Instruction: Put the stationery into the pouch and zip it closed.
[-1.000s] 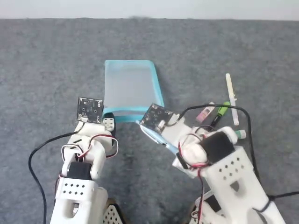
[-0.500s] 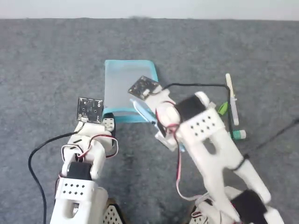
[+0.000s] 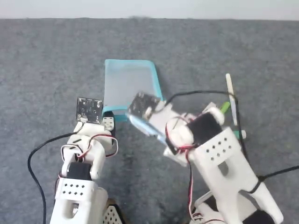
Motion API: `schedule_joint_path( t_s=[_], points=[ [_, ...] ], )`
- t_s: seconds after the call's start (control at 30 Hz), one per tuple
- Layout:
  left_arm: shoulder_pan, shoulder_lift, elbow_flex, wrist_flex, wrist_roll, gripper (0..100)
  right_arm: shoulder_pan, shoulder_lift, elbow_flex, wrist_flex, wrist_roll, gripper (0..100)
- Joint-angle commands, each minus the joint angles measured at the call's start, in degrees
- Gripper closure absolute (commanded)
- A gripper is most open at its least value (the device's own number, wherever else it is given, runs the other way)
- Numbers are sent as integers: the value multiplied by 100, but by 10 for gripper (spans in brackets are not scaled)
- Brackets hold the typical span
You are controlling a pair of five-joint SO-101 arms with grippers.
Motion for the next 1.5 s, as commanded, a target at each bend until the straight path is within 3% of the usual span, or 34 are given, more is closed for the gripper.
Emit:
schedule_joint_path(
  t_s=[0.0,0.37,0.7,0.93,1.17,1.47],
  points=[
    [53,26,-92,-202,26,988,-154,-207,149,136,88,991],
    [26,26,-75,-185,26,988,31,760,0,-505,-589,991],
    [62,26,-75,-185,26,988,681,2510,-2057,-453,-1248,991],
    [176,26,-75,-185,26,988,646,3442,-3341,-330,-1776,991],
    [659,26,22,-185,-9,988,338,3741,-4501,-136,-1820,987],
    [651,44,22,-185,-273,988,-163,3705,-4633,-171,-1767,792]
  ],
)
